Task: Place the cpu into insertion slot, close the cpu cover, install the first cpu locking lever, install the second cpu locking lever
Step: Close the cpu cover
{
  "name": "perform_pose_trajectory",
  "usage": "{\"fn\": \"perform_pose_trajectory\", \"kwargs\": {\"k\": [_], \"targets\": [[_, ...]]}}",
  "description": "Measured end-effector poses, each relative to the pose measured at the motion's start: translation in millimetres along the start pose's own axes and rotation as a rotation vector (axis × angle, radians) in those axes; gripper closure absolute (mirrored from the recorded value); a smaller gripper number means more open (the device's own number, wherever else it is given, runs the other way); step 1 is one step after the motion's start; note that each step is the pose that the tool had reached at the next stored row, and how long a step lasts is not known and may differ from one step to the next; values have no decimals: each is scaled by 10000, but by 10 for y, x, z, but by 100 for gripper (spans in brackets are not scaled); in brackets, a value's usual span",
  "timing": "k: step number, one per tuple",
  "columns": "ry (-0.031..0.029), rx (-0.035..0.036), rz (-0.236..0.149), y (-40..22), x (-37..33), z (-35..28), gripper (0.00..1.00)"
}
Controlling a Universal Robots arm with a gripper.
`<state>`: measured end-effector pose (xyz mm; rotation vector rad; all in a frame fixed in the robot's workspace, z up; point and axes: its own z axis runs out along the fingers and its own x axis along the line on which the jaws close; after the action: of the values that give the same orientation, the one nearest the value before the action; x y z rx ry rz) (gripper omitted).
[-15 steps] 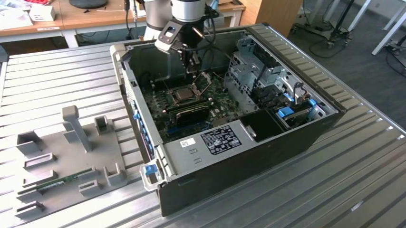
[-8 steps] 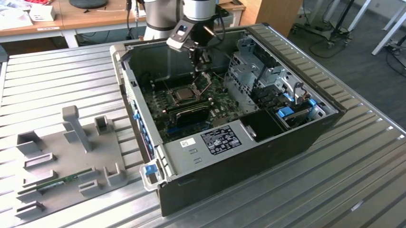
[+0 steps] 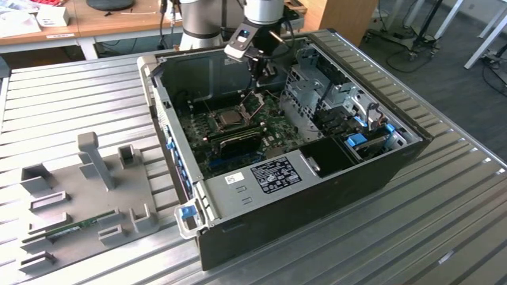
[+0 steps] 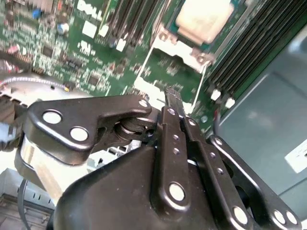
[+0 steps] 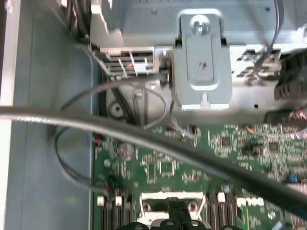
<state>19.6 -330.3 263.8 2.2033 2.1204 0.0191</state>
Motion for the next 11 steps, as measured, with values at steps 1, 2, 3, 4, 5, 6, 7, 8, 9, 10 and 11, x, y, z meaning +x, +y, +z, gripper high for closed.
{"fn": "perform_pose_trajectory", "kwargs": {"k": [1, 2, 3, 4, 5, 6, 7, 8, 9, 10, 11], "targets": [[1, 0, 1, 33, 1, 3, 89], [1, 0, -1, 62, 3, 5, 89], [0, 0, 0, 90, 4, 7, 89], [-1, 0, 1, 114, 5, 8, 89], [0, 0, 0, 138, 6, 10, 89], [0, 0, -1, 159, 6, 12, 89], [0, 0, 0, 177, 7, 13, 89], [0, 0, 1, 193, 8, 14, 89], [-1, 1, 1, 205, 8, 15, 89], [-1, 0, 0, 210, 9, 15, 89], [-1, 1, 0, 210, 9, 15, 89]]}}
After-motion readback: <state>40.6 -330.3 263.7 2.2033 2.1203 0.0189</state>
